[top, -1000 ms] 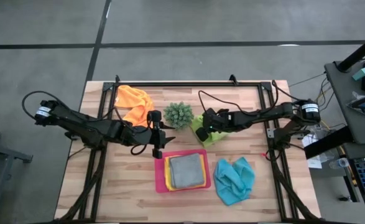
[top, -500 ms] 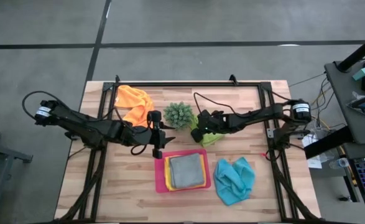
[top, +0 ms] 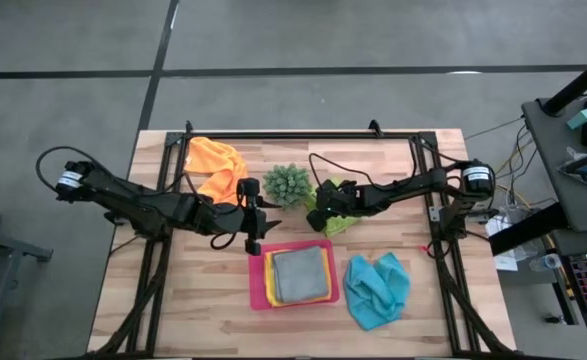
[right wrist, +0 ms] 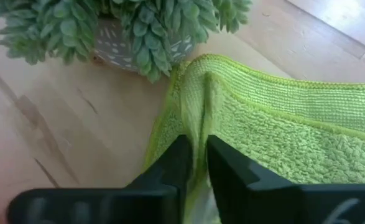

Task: Fold microfiber towels
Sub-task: Fold the green microfiber cloth

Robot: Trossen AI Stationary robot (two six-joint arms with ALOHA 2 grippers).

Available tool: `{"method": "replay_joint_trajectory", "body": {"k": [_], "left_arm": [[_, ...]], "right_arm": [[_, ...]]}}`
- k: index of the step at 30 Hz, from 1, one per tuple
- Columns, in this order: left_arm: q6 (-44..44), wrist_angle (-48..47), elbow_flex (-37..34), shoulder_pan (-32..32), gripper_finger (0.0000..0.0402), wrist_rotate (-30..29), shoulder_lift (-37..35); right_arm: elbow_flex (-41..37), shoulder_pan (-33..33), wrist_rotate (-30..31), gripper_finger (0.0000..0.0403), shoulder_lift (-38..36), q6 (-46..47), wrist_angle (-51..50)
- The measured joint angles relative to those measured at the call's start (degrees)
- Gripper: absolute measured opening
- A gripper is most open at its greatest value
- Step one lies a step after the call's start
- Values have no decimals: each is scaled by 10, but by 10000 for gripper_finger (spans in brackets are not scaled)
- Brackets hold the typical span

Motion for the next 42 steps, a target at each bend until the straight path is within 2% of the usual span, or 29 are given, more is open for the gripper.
{"method": "replay_joint_trajectory", "body": {"k": [6,11,15,21,34,42], "left_arm": [[0,2,-1,0,159,0,0],[0,3,-1,0,159,0,0],[1,10,-4,0,159,0,0],[12,31,-16,0,159,0,0],[16,44,-20,0,159,0,0],[16,44,-20,0,159,0,0]], "right_arm": [[0,0,-7,123,-24,-10,-16],[0,-7,-4,141,-65,-14,-90],[0,-16,-3,109,-78,-15,-150],[-13,-16,-3,19,-63,-23,-158],[-19,-25,33,12,-19,-21,-166],[-19,-33,81,12,-19,45,-296]]}}
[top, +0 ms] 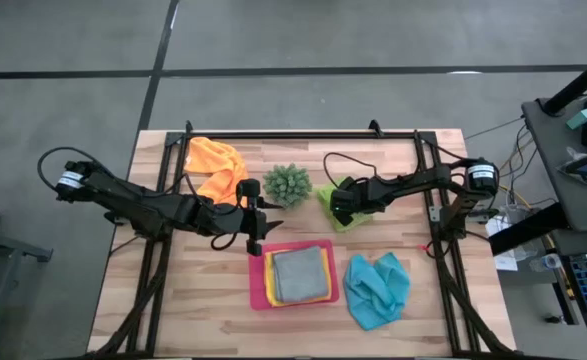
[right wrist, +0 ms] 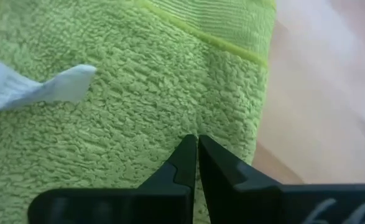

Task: Fold microfiber towels
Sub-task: Fold the green microfiber cloth

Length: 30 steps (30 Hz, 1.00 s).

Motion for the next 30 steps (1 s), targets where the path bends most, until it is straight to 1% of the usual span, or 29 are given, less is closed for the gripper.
{"method": "replay_joint_trajectory", "body": {"k": [5,13,16,19,24,30], "left_arm": [[0,0,0,0,159,0,0],[0,0,0,1,159,0,0],[0,0,0,2,159,0,0],[-1,0,0,3,159,0,0],[-3,0,0,3,159,0,0],[-4,0,0,3,159,0,0]], "right_arm": [[0,0,12,12,-14,31,-61],[0,18,15,12,-63,31,-60],[0,35,-1,12,-77,29,-39],[0,56,-25,12,-81,6,5],[-1,82,-64,12,-67,-10,84],[-2,84,-89,12,-32,-11,98]]}}
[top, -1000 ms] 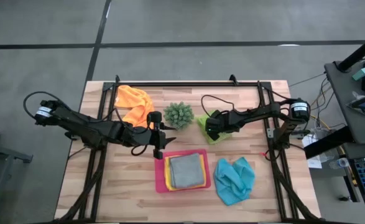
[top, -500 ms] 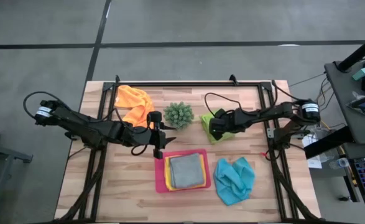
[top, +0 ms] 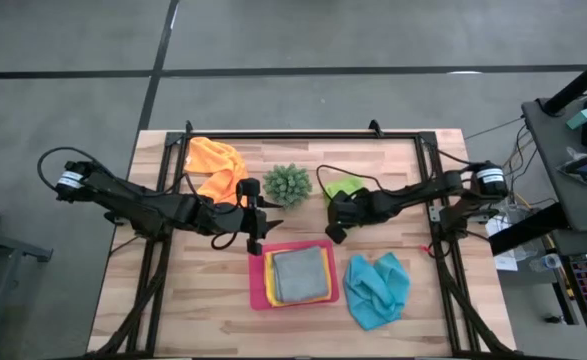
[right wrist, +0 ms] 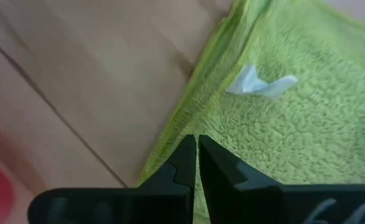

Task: Fold microfiber towels
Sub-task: Fold the green microfiber cloth, then put the green microfiber cloth into the pink bin

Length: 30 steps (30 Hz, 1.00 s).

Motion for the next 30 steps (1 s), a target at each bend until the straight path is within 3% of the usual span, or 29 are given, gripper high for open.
{"method": "replay_joint_trajectory", "body": {"k": [9,22,30], "left_arm": [[0,0,0,1,159,0,0],[0,0,0,1,159,0,0],[0,0,0,1,159,0,0]], "right_arm": [[0,0,-4,12,32,0,4],[-1,-12,5,14,-53,15,-46],[-1,-64,6,65,-94,20,-108]]}}
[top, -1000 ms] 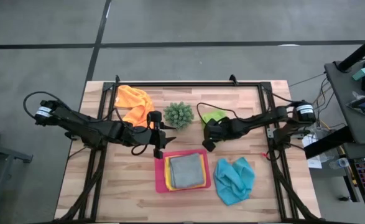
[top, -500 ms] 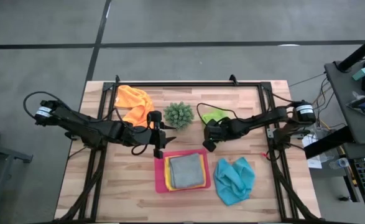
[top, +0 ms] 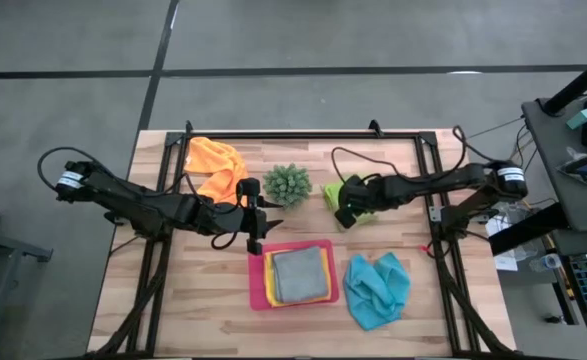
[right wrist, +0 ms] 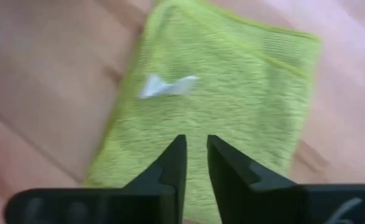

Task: Fold microfiber towels
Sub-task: Put the green microfiber cloth into the pink bin

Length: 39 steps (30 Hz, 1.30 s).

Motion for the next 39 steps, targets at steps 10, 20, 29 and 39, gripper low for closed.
{"method": "replay_joint_trajectory", "body": {"k": [10,20,29,39], "left_arm": [[0,0,0,0,159,0,0],[0,0,-7,0,159,0,0],[0,1,-7,0,159,0,0],[0,3,-7,2,159,0,0]], "right_arm": [[-36,-82,-1,186,-8,-22,-17],[-78,-127,-6,239,-36,-34,-7],[-120,-149,-75,242,-65,-50,73],[-182,-171,-179,242,-65,-62,199]]}}
